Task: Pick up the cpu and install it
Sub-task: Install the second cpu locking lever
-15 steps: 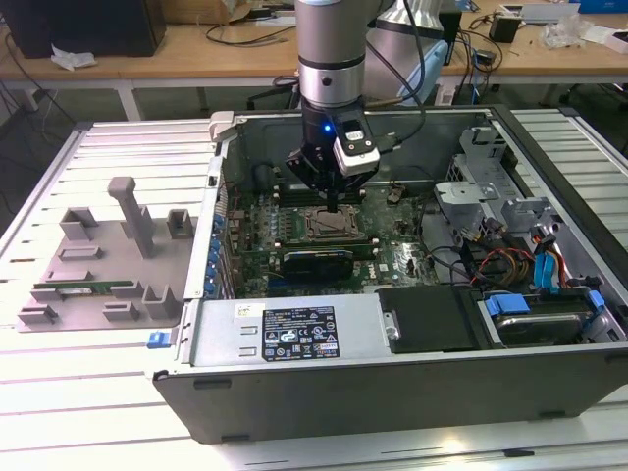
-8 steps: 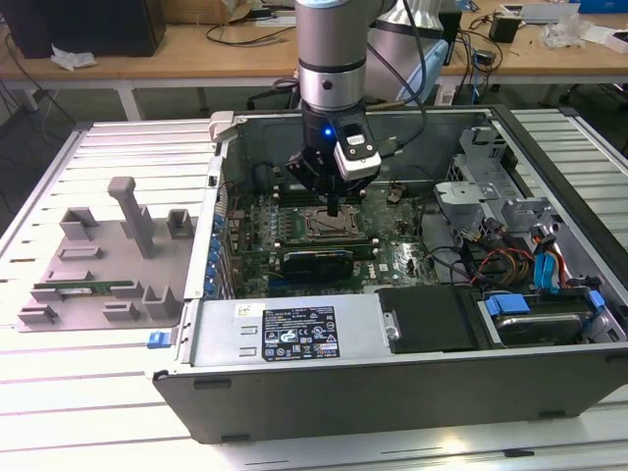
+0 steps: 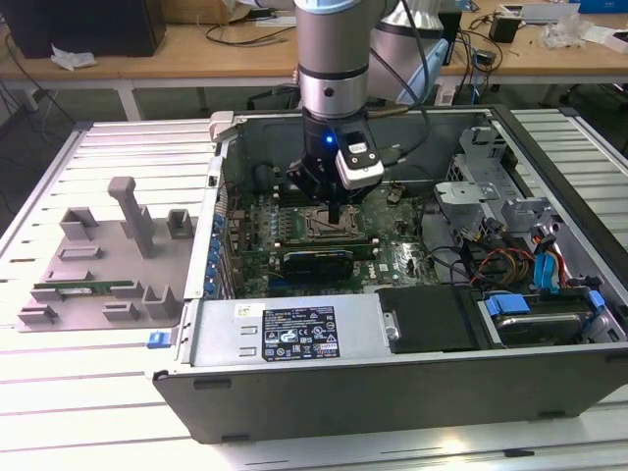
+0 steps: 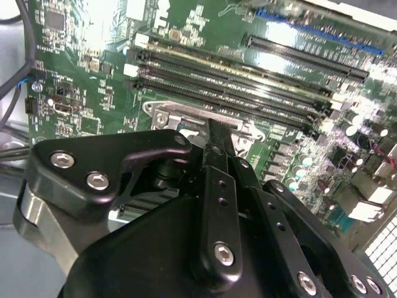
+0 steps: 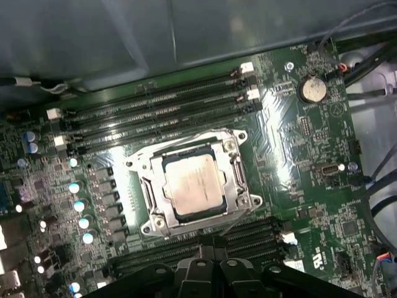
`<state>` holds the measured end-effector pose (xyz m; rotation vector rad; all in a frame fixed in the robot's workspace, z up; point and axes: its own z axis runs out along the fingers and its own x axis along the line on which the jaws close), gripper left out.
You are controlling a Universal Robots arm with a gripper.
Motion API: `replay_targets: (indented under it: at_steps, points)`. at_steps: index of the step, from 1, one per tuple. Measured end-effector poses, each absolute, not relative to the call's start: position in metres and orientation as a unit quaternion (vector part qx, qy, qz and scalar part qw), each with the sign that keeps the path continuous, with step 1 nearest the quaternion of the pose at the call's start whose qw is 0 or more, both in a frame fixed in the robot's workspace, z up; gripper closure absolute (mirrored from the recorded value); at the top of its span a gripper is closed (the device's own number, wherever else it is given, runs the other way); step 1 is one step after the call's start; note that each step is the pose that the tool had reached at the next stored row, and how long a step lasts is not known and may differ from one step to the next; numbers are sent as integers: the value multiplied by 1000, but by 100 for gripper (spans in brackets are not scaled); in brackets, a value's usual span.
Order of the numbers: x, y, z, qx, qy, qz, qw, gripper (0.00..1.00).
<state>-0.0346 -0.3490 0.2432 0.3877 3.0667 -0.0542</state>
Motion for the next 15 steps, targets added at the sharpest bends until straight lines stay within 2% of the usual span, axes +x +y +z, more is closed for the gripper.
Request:
replay_targets:
  at_steps: [15]
  points:
    - [-40,-352,241,97,995,-17,26,89]
